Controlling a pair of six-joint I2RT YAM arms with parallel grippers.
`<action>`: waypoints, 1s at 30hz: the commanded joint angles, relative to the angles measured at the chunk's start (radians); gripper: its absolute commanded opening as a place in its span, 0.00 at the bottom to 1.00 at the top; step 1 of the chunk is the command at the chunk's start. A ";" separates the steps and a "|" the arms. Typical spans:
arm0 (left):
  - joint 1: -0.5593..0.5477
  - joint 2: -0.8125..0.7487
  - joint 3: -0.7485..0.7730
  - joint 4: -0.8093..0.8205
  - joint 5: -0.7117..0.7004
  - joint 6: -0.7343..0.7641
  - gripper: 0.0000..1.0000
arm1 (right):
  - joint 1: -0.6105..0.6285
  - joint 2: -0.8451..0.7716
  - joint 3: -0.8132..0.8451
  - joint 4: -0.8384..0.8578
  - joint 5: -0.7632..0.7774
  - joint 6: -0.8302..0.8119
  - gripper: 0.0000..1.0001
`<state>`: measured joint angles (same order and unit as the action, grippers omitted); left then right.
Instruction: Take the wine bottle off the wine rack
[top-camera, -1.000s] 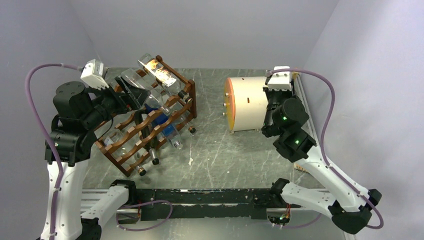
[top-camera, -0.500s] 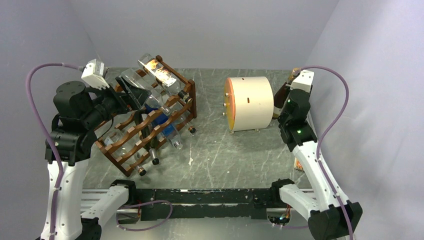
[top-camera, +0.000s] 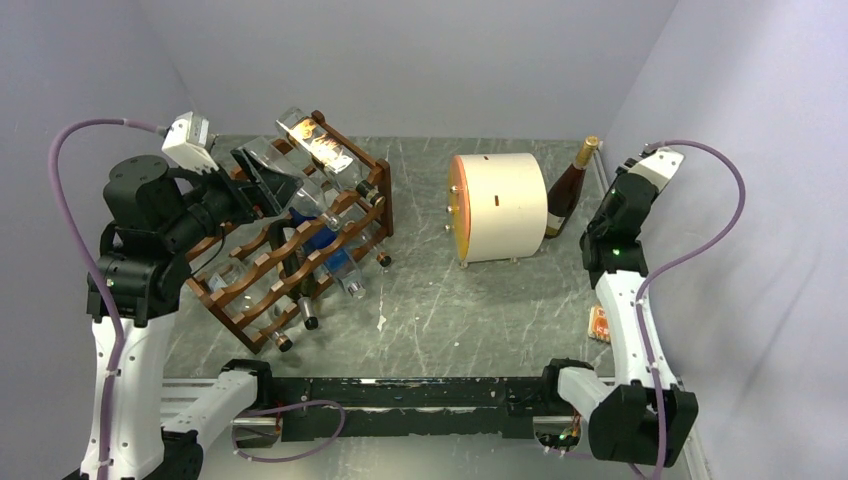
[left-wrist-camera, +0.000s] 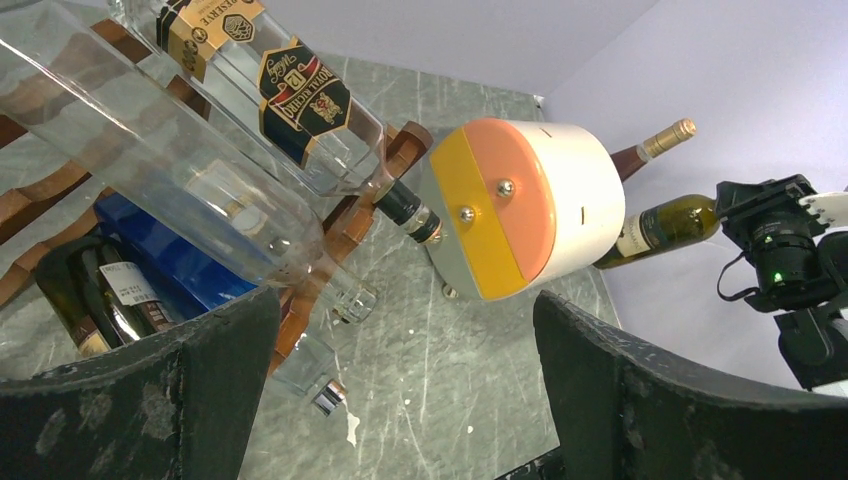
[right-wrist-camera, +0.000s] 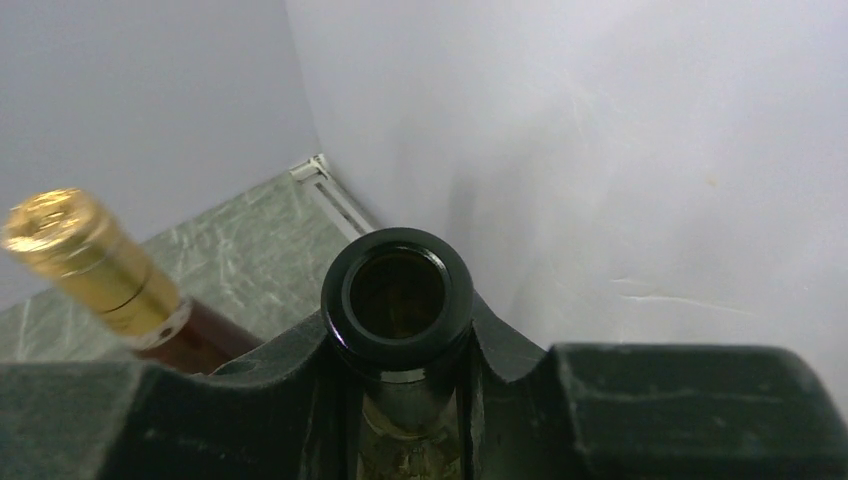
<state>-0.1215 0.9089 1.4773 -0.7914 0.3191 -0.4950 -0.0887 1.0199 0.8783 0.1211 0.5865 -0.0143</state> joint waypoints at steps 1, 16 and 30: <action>-0.004 -0.005 0.018 0.002 0.032 0.013 1.00 | -0.057 0.040 0.013 0.170 -0.101 0.073 0.00; -0.004 0.011 0.050 -0.018 0.059 0.015 1.00 | -0.115 0.211 -0.020 0.331 -0.111 0.063 0.00; -0.004 -0.001 -0.009 0.006 0.079 0.004 1.00 | -0.139 0.340 0.001 0.447 -0.186 0.055 0.00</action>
<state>-0.1215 0.9169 1.4792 -0.8040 0.3664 -0.4900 -0.2134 1.3449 0.8333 0.4355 0.4274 0.0200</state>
